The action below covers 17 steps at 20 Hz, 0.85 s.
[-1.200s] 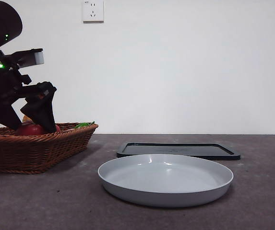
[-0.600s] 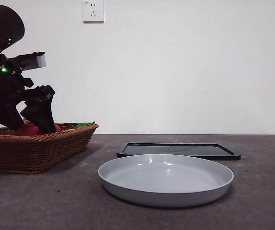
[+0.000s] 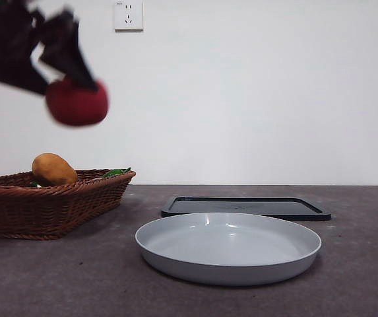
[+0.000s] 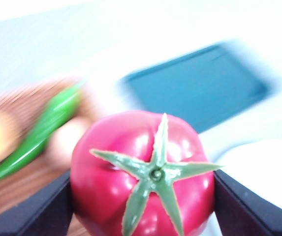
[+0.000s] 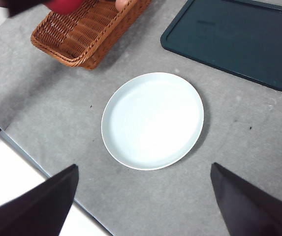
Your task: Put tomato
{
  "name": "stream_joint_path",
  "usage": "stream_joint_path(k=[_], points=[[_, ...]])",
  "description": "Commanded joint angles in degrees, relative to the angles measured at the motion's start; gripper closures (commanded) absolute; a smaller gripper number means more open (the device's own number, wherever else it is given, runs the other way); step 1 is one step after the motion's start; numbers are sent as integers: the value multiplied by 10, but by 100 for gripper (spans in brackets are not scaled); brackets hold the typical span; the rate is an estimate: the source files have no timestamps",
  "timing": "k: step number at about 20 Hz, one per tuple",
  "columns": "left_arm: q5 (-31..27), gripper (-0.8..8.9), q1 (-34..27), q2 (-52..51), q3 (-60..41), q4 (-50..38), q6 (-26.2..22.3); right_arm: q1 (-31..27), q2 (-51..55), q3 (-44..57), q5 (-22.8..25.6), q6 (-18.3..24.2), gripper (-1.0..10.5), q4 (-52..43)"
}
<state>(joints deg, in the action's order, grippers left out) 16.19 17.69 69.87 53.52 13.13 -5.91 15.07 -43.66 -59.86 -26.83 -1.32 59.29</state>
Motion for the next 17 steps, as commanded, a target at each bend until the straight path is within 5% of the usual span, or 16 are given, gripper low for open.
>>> stream_joint_path(k=[1,7,17], points=[[9,566,48,-10,11,-1,23,3,-5,-11,0,3,520,-6],[8,566,181,53,11,-26,23,3,-5,-11,1,3,520,-6],[8,566,259,248,11,-137,23,3,-5,-11,1,3,520,-5]])
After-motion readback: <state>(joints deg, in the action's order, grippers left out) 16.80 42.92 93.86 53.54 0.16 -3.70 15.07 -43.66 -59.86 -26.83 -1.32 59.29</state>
